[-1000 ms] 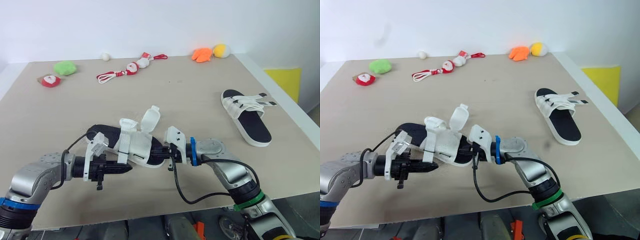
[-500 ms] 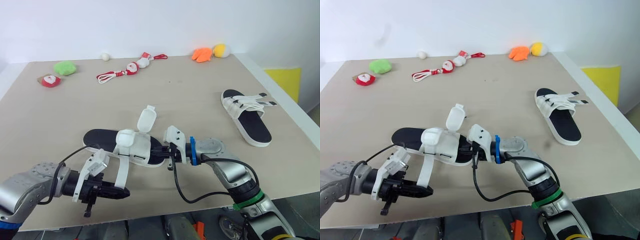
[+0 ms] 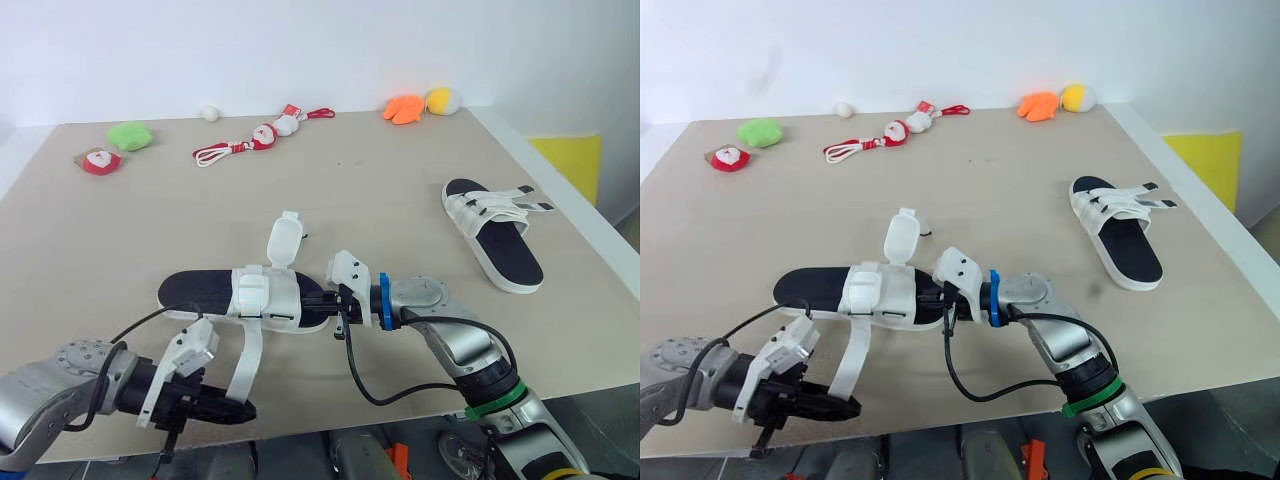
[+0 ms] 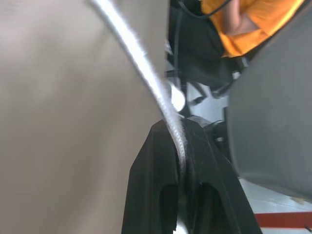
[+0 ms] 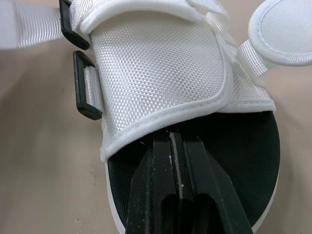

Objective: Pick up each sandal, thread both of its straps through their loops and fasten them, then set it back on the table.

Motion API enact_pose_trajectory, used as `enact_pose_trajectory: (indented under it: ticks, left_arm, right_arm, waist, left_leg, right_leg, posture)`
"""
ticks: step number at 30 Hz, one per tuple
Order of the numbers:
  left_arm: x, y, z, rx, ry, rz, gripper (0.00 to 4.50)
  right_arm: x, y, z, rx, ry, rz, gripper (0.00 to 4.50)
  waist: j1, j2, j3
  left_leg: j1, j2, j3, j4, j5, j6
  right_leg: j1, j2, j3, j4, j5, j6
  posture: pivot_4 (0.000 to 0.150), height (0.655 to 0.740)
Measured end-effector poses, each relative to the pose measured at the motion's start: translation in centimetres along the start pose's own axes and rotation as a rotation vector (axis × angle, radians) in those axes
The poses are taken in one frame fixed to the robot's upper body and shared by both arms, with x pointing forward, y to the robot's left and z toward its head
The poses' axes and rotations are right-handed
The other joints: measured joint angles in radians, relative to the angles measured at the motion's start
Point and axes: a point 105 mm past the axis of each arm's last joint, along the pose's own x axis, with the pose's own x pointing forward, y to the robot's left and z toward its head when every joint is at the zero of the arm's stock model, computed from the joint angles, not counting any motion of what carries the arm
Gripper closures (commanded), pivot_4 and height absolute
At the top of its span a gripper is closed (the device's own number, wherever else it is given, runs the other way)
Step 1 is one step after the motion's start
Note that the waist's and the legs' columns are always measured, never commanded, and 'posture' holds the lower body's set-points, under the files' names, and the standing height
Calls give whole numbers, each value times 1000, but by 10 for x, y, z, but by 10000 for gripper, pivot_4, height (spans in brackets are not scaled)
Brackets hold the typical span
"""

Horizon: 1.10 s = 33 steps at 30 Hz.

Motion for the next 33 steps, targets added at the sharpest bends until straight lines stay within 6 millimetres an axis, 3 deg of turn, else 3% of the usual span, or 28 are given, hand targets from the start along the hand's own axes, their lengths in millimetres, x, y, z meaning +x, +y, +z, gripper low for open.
enact_pose_trajectory:
  ticks: [2,8,13,18,22,30,33]
  left_arm:
    - [-5,2,2,1,-15,39,32172]
    - [-7,-5,-4,-18,-27,70,730]
    - [-6,-1,-2,31,-84,155,730]
    - [-22,17,-29,213,4,348,730]
    - [-37,29,-38,438,42,428,730]
    - [-57,57,-5,1086,33,613,730]
    - [-60,59,0,1244,21,637,730]
  right_arm:
    - [0,0,0,-1,-2,2,45000]
    - [1,-1,0,-1,-6,11,45000]
    - [2,-1,0,0,-8,14,45000]
    - [1,-1,0,-4,-8,27,45000]
    - [1,-2,-1,-5,-7,28,45000]
    - [2,-3,-1,-7,-8,31,45000]
    - [2,-2,-1,-9,-11,42,45000]
  waist:
    - [0,0,0]
    - [-1,0,0]
    - [-1,0,0]
    - [-1,0,0]
    - [0,0,0]
    - [1,0,-1]
    - [0,-1,-1]
  left_leg:
    - [0,0,0,0,0,0]
    - [0,1,1,0,-1,-1]
    - [1,1,1,0,-1,-1]
    - [1,1,2,-1,-1,-2]
    - [1,1,3,-1,-2,-3]
    - [1,2,9,0,-1,-3]
    - [2,2,11,-1,-2,-4]
  right_leg:
    - [0,0,0,0,0,0]
    - [-1,0,0,0,0,0]
    - [-1,0,0,0,0,0]
    - [-1,0,0,0,-1,-1]
    - [-1,-1,1,0,-1,-3]
    - [-2,-3,2,-1,-1,-4]
    - [-2,-3,3,-1,0,-4]
  posture:
    - [1500,7400]
    - [1500,7400]
    - [1500,7400]
    - [1500,7400]
    - [1500,7400]
    - [1500,7400]
    - [1500,7400]
